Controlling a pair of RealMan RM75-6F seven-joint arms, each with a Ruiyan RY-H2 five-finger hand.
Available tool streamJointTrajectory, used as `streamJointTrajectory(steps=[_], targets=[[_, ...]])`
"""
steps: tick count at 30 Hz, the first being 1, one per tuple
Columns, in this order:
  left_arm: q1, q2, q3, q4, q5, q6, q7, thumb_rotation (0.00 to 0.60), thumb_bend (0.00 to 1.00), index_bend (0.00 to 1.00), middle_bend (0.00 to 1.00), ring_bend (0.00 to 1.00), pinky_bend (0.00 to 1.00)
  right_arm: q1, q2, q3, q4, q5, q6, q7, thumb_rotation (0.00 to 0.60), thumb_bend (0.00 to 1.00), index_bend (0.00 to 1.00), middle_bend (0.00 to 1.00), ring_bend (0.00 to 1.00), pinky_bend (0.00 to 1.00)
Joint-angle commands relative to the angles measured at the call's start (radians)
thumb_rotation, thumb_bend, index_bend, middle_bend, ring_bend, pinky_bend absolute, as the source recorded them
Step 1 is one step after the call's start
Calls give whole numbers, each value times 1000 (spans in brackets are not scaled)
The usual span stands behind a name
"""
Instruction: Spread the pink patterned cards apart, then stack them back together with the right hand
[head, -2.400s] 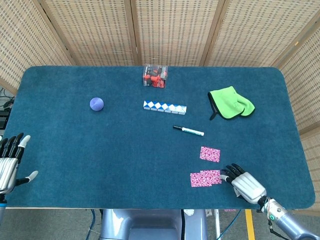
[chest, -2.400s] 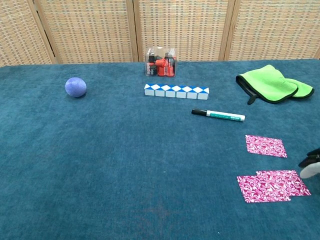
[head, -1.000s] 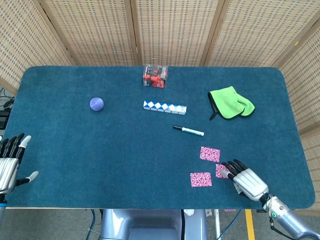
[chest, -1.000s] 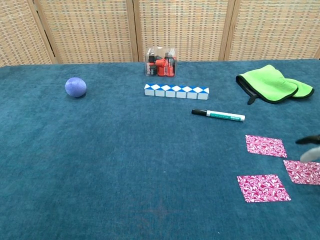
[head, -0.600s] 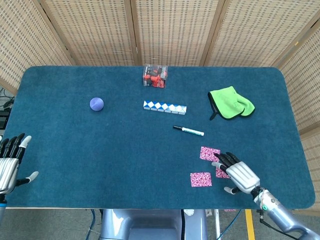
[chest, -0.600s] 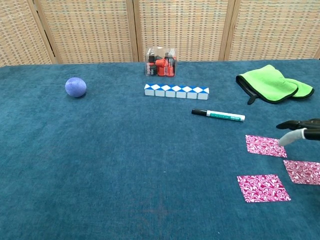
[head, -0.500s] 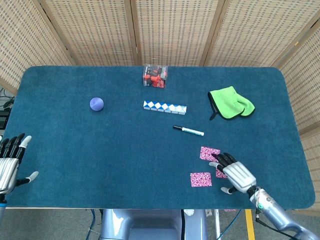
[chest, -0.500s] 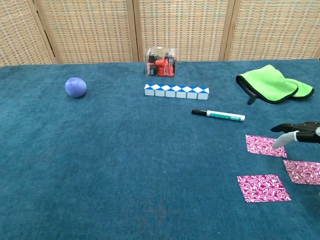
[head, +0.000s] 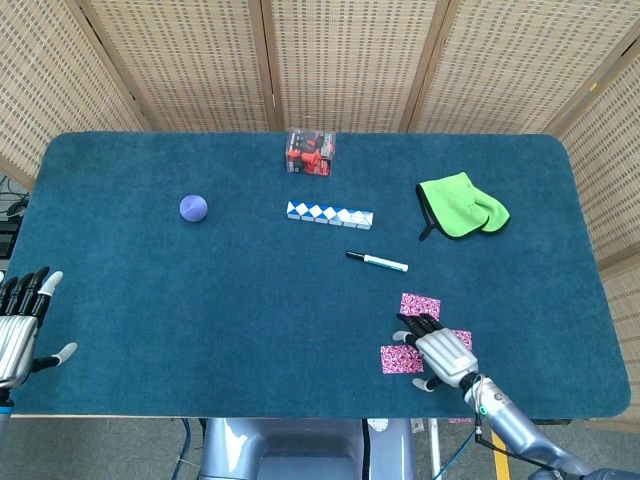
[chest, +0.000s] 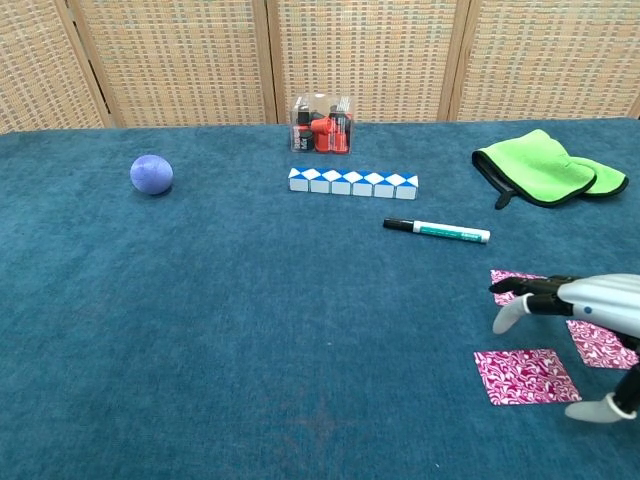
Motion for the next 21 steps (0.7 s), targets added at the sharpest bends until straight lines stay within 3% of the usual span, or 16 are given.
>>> streamJointTrajectory(steps=[1,7,12,21], targets=[[0,0,0,0,-1,0,0,600,0,0,0,0,0,1,-27,8,13,13,-3,-10,600,260,235,0,0,44],[-1,1,0,-2,-3,-3,0,600,0,0,0,0,0,2,-46,12,27,23,-7,-17,600,267,238,0,0,44],[-1,2,0,-2,-3,-3,-2,600,0,0,0,0,0,3,-56,15,40,29,-7,-18,600,354,244,0,0,44],[-1,2,0,-2,-2,-3,-3,600,0,0,0,0,0,-1,-57,5,39,9,6,-18,600,363,244,0,0,44]])
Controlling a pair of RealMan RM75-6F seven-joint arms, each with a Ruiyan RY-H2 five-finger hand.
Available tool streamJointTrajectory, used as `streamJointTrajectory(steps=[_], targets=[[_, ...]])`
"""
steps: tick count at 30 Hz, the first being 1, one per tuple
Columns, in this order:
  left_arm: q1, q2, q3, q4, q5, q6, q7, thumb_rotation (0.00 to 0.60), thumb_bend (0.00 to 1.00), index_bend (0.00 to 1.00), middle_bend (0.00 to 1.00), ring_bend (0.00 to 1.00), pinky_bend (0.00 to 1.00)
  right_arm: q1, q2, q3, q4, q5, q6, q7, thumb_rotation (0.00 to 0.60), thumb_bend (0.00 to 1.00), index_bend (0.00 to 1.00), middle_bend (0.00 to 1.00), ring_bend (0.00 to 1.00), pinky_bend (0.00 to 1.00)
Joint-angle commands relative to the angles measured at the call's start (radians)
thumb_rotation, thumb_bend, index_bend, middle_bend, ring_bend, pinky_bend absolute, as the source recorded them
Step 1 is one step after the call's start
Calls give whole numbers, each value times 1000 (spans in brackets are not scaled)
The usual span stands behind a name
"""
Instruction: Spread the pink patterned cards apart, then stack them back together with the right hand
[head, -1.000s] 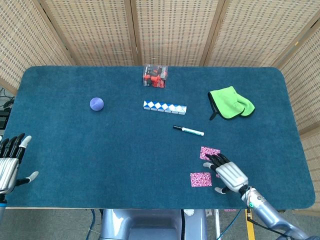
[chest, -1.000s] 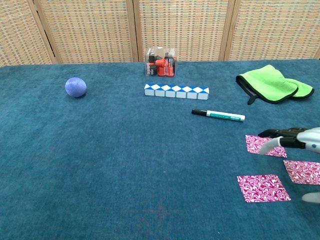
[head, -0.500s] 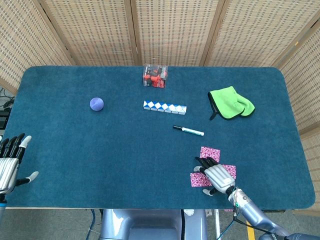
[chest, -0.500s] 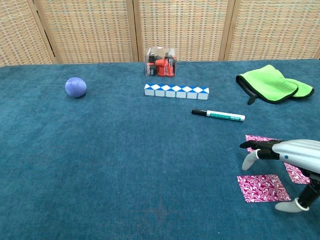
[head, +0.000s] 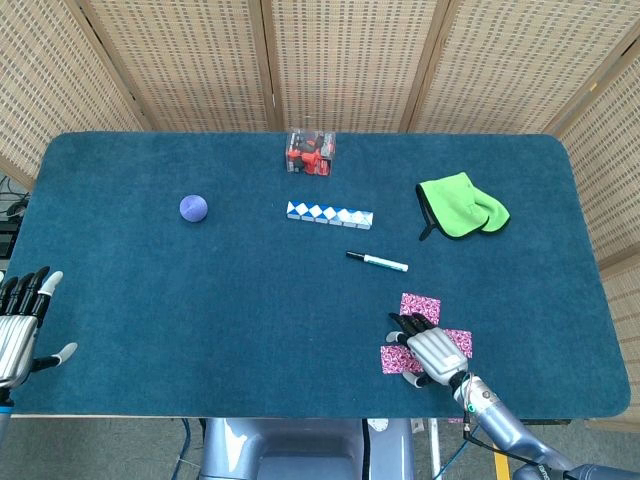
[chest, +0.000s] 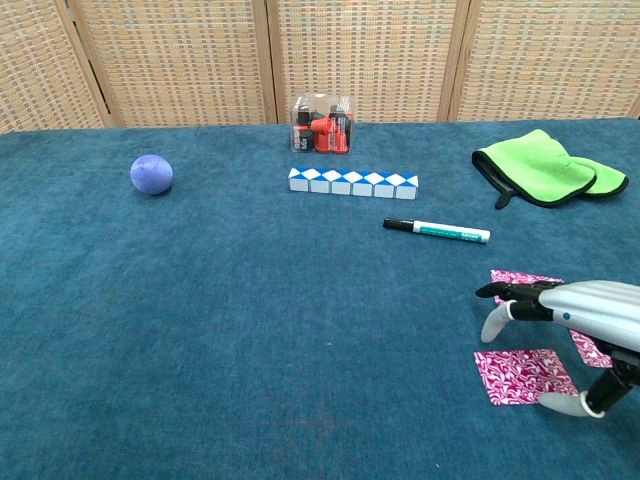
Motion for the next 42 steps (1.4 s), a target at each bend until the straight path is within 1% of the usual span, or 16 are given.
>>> streamJointTrajectory(steps=[1,15,22,25,27,30,42], targets=[[0,0,0,0,0,0,1,600,0,0,0,0,0,-3,0,-8,1,-17,10,0,600,363,244,0,0,44],[0,-1,0,2,1,2,1,600,0,0,0,0,0,-13,-40,-29,87,-75,46,5,600,363,244,0,0,44],[0,-2,0,2,1,2,2,600,0,0,0,0,0,-16,-50,-35,110,-87,54,17,600,363,253,0,0,44],[0,-2,0,2,1,3,2,600,0,0,0,0,0,-16,-57,-33,122,-85,51,28,600,363,296,0,0,44],[1,-2,0,2,1,3,3,600,0,0,0,0,0,-18,-62,-33,130,-89,58,34,600,363,364,0,0,44],[0,-3,0,2,1,3,3,600,0,0,0,0,0,-23,-72,-32,144,-96,71,59,600,363,436,0,0,44],[1,-3,-1,3,0,4,3,600,0,0,0,0,0,-26,-82,-29,161,-108,88,88,600,363,502,9,0,44]])
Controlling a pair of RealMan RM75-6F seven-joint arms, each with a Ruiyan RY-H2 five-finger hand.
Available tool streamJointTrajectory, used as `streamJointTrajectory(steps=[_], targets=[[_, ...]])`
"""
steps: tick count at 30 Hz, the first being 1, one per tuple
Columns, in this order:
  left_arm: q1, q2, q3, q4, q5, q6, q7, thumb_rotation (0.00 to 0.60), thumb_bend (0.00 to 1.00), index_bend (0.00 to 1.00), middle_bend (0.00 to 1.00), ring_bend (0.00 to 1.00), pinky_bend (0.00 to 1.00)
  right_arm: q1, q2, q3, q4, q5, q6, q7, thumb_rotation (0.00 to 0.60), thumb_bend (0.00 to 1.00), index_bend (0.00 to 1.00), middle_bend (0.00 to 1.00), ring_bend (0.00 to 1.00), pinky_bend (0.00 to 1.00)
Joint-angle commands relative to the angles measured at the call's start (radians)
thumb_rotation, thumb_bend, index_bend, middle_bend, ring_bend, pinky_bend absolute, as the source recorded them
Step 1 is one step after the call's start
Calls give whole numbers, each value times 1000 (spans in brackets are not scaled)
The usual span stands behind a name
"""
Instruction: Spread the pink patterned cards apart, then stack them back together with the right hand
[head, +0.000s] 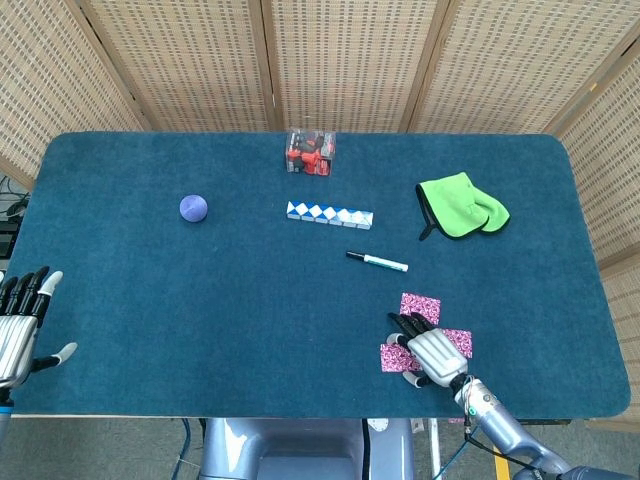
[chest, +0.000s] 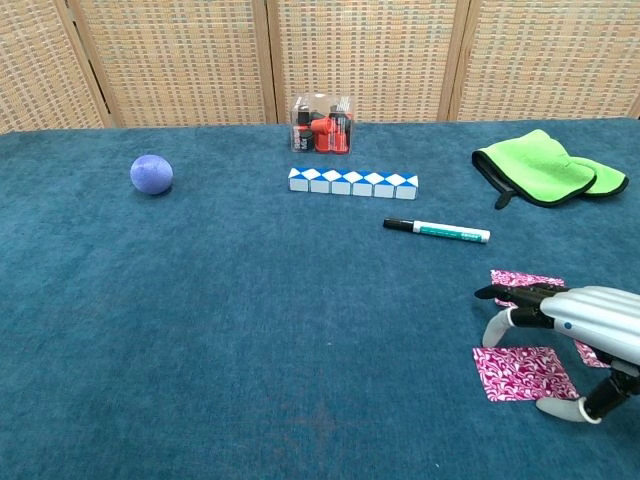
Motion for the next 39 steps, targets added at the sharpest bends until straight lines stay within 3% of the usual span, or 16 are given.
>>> streamJointTrajectory(steps=[1,17,29,33,39], targets=[[0,0,0,0,0,0,0,600,0,0,0,0,0,0,-1,0,0,-1,2,2,600,363,503,10,0,44],[-1,2,0,-3,-2,-3,0,600,0,0,0,0,0,4,11,29,-13,19,9,18,600,363,504,14,0,44],[-1,3,1,-4,-3,-5,-1,600,0,0,0,0,0,38,19,130,-11,130,-20,-14,600,363,504,14,0,44],[-1,3,1,-5,-3,-4,0,600,0,0,0,0,0,61,9,175,23,205,-58,-57,600,363,504,14,0,44],[-1,4,1,-5,-4,-6,0,600,0,0,0,0,0,86,-13,203,87,281,-105,-110,600,363,504,14,0,44]])
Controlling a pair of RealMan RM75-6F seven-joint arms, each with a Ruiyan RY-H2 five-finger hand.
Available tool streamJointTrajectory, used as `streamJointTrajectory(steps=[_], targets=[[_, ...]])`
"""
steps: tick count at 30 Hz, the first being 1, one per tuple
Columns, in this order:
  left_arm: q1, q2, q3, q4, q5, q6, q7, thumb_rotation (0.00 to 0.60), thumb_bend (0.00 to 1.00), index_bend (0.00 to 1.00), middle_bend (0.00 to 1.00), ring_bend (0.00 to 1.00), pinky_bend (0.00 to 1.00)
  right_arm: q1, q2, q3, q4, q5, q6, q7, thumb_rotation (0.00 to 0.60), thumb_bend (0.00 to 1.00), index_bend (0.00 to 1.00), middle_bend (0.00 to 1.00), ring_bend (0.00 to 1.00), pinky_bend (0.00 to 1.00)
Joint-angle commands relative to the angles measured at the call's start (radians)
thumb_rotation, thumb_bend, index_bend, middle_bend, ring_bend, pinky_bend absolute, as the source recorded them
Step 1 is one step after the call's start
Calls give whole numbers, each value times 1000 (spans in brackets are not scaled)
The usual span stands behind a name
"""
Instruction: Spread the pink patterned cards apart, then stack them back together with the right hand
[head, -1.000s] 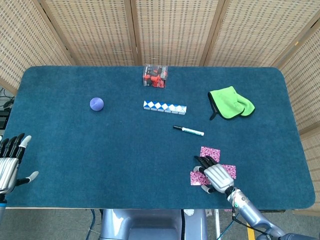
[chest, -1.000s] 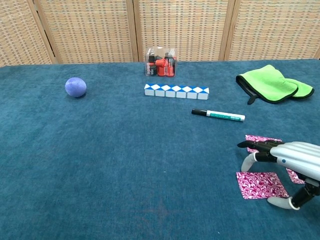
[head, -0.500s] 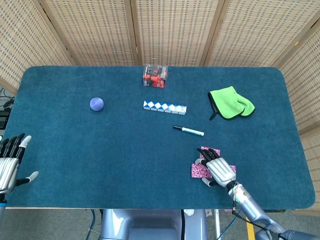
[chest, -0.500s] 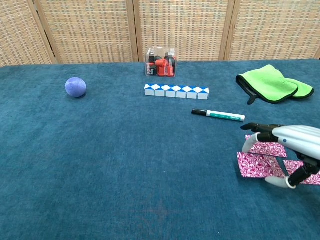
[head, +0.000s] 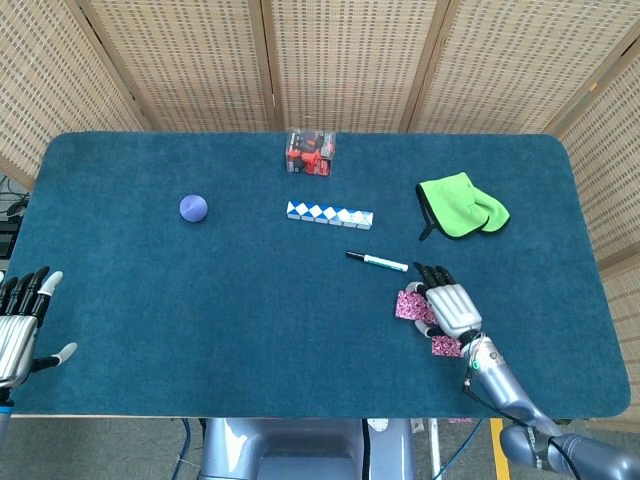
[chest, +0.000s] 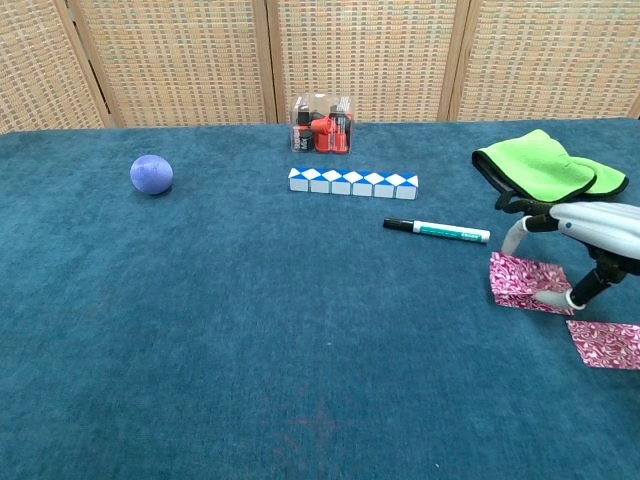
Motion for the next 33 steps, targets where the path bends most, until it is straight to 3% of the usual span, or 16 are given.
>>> streamJointTrajectory(steps=[1,14,25,33], targets=[[0,0,0,0,-1,0,1,600,0,0,0,0,0,17,-16,15,38,38,-31,-34,600,363,504,14,0,44],[0,0,0,-2,-2,0,3,600,0,0,0,0,0,29,-26,17,69,74,-50,-58,600,363,504,14,0,44],[-1,1,0,-4,-2,-2,4,600,0,0,0,0,0,13,13,18,12,108,-33,-79,600,363,503,12,0,44],[-1,0,0,-3,-2,-1,5,600,0,0,0,0,0,9,26,12,-35,133,-30,-115,600,363,412,0,0,44]])
